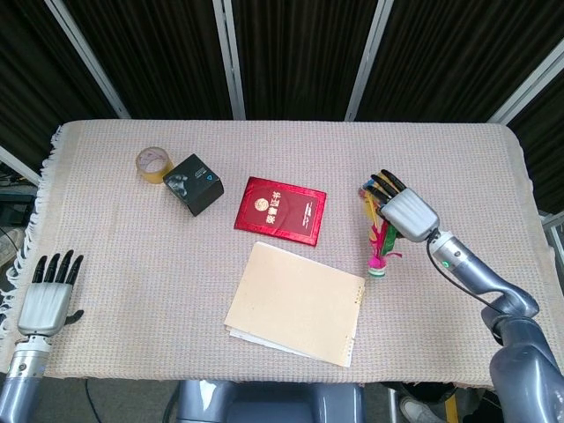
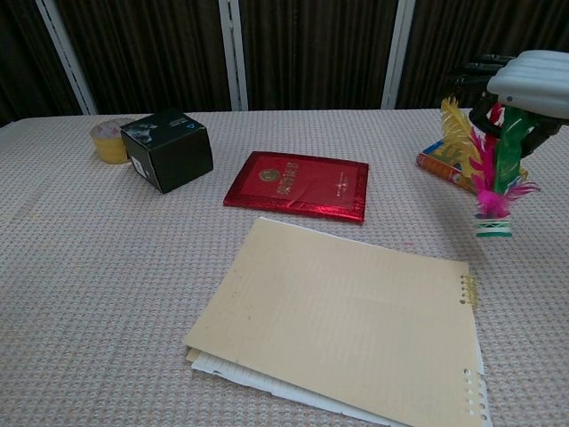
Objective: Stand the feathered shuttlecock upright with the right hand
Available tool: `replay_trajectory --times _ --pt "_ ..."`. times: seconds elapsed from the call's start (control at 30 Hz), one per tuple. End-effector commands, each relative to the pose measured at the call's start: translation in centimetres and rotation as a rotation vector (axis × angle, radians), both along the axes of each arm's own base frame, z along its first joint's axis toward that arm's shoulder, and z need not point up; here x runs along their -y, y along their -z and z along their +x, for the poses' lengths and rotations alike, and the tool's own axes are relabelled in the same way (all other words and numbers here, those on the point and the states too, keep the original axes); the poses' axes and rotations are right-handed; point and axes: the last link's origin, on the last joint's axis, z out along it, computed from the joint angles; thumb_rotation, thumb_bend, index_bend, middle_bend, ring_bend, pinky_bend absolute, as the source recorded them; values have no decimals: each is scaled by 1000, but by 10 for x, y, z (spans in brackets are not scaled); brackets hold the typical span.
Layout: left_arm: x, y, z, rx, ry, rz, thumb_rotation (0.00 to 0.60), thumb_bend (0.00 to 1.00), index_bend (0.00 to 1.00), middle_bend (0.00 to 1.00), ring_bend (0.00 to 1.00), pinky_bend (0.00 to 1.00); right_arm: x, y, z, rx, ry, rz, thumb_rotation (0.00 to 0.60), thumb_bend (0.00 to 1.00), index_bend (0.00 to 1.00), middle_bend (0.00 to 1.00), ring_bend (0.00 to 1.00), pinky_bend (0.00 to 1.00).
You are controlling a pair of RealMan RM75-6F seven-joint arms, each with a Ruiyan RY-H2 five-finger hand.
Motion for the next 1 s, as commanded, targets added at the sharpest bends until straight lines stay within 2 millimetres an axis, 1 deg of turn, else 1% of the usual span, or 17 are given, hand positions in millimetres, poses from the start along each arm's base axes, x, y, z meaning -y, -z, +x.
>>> replay_trajectory --times 0.03,0.23,0.33,0.47,0.63,0.7,0.73,0.77,0.8,0.87,0.93,0.97,1.0 --pt "1 0 1 7 5 -8 580 66 0 0 0 0 -17 -28 -8 3 -42 -111 600 200 742 149 0 0" --pt "2 3 3 24 5 -33 574 66 0 0 0 0 -35 -45 -16 64 -11 -277 600 198 728 157 0 0" --pt "2 6 4 32 1 -52 577 66 0 0 0 0 -48 -49 -25 96 12 -356 600 197 734 163 0 0" --pt "2 7 4 38 5 -68 576 66 0 0 0 0 -65 -48 -34 122 29 -382 600 195 738 164 0 0" --pt "4 5 6 45 17 -62 578 66 0 0 0 0 -75 -49 -37 97 19 -389 600 188 708 148 0 0" --pt "4 3 7 50 22 -55 579 66 0 0 0 0 -78 -54 -37 75 8 -407 600 175 652 119 0 0" --pt "5 3 8 52 24 -53 577 65 0 0 0 0 -79 -57 -37 64 1 -420 600 162 590 94 0 0" --pt "5 3 9 56 26 -50 576 66 0 0 0 0 -82 -63 -37 49 -5 -441 600 149 506 67 0 0" --pt "5 2 9 60 27 -49 575 66 0 0 0 0 -85 -67 -37 42 -4 -455 600 140 443 49 0 0" --pt "5 2 10 64 26 -52 578 66 0 0 0 0 -91 -76 -37 46 8 -468 600 119 254 9 0 0" --pt "4 3 10 74 22 -58 577 65 0 0 0 0 -103 -87 -39 66 58 -469 600 108 115 0 0 0" --pt "4 3 11 81 21 -59 576 65 0 0 0 0 -111 -94 -43 68 112 -464 600 104 52 0 0 0" --pt "3 2 12 94 24 -53 576 65 0 0 0 0 -123 -102 -48 87 205 -457 600 102 26 0 0 0"
